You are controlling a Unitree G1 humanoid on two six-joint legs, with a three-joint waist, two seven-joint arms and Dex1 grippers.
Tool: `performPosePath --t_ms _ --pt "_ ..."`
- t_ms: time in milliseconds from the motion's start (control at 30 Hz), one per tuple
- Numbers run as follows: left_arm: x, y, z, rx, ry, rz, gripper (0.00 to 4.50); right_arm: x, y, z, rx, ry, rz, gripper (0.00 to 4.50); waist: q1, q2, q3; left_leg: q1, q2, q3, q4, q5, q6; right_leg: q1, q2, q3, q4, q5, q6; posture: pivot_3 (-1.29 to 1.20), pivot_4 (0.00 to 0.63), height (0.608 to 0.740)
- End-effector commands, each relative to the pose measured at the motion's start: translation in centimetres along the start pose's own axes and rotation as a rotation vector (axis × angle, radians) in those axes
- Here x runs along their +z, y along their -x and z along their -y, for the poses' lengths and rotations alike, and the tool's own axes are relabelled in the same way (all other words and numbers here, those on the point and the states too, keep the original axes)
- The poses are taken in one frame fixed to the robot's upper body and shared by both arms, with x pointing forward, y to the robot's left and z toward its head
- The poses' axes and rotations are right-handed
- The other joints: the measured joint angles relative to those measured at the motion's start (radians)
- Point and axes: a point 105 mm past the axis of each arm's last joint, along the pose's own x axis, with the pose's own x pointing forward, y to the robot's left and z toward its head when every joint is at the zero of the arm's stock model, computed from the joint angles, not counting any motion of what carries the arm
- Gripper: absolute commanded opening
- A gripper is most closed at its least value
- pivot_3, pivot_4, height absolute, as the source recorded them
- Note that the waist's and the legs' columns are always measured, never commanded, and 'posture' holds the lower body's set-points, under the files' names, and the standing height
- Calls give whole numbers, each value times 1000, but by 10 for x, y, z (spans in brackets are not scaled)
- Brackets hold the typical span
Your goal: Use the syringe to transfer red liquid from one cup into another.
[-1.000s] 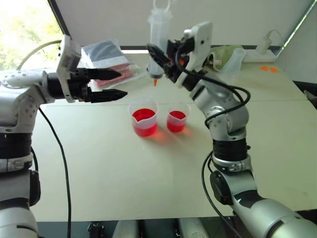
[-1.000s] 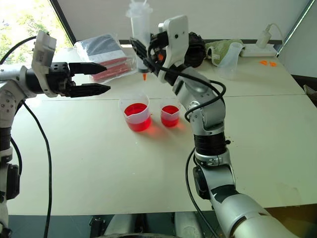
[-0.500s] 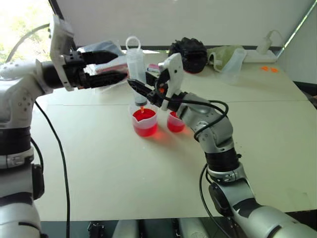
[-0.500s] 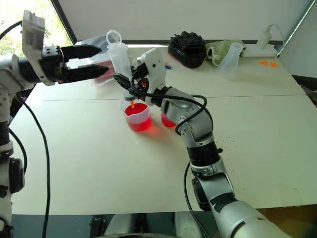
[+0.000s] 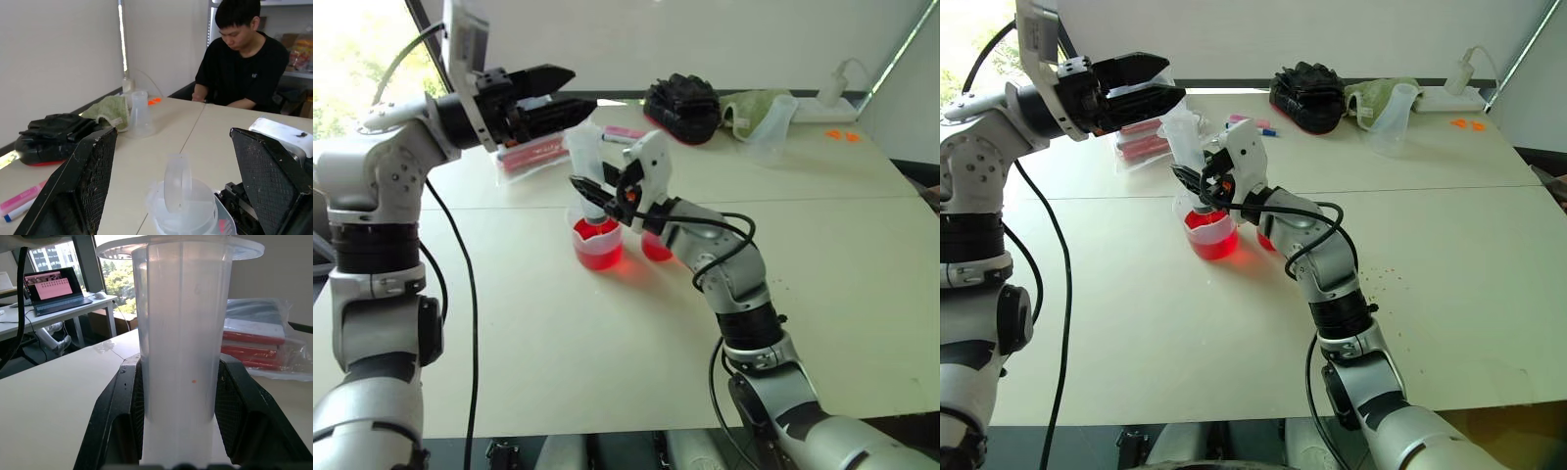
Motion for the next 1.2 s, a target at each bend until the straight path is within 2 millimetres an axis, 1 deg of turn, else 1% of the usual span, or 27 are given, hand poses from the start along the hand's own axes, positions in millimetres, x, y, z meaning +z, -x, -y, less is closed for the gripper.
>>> performPosePath --t_ms 33,233,333,467,500,567,600,867,1033,1200 --pt "13 -1 2 -13 -49 13 3861 12 -1 -5 13 44 55 1376 0 0 0 0 0 0 0 0 0 0 0 0 0 0 0 0 150 711" --pt "1 -3 7 -41 -34 -27 3861 10 -1 -7 20 58 61 1376 2 0 0 0 0 0 2 0 0 0 0 0 1 0 0 0 150 711" --pt "0 -4 7 -39 -25 -27 3003 9 -1 -7 23 62 62 1376 2 0 0 0 0 0 3 0 0 0 0 0 2 0 0 0 150 711" --pt "-5 -5 9 -45 -23 -49 1392 8 -1 -8 25 62 64 1376 2 0 0 0 0 0 5 0 0 0 0 0 5 0 0 0 150 711" --pt "-6 -5 9 -45 -22 -53 896 8 -1 -8 25 62 65 1376 2 0 0 0 0 -1 6 0 0 0 0 0 7 0 0 0 150 711" --pt "-9 -4 10 -43 -18 -68 99 7 -1 -8 24 62 64 1376 4 0 0 0 0 -2 7 -1 1 0 0 0 11 0 0 0 150 711" --pt "-10 -4 10 -42 -16 -74 40 7 -1 -8 24 62 64 1376 4 0 0 0 0 -2 8 -1 1 0 0 0 11 0 0 0 150 711" --pt "-29 -2 15 -54 -4 -156 40 5 -3 -4 12 63 72 1376 3 0 0 0 0 -2 8 -1 1 0 0 0 11 0 0 0 150 711" --pt "-30 -3 14 -40 1 -152 40 3 -4 -1 1 73 82 1376 4 0 0 0 0 -2 9 -1 1 0 0 0 11 0 0 0 150 711" --pt "-35 -4 15 -41 4 -158 40 -7 -5 3 -14 96 68 1376 3 0 0 0 0 -2 9 -1 1 0 0 0 11 0 0 0 150 711"
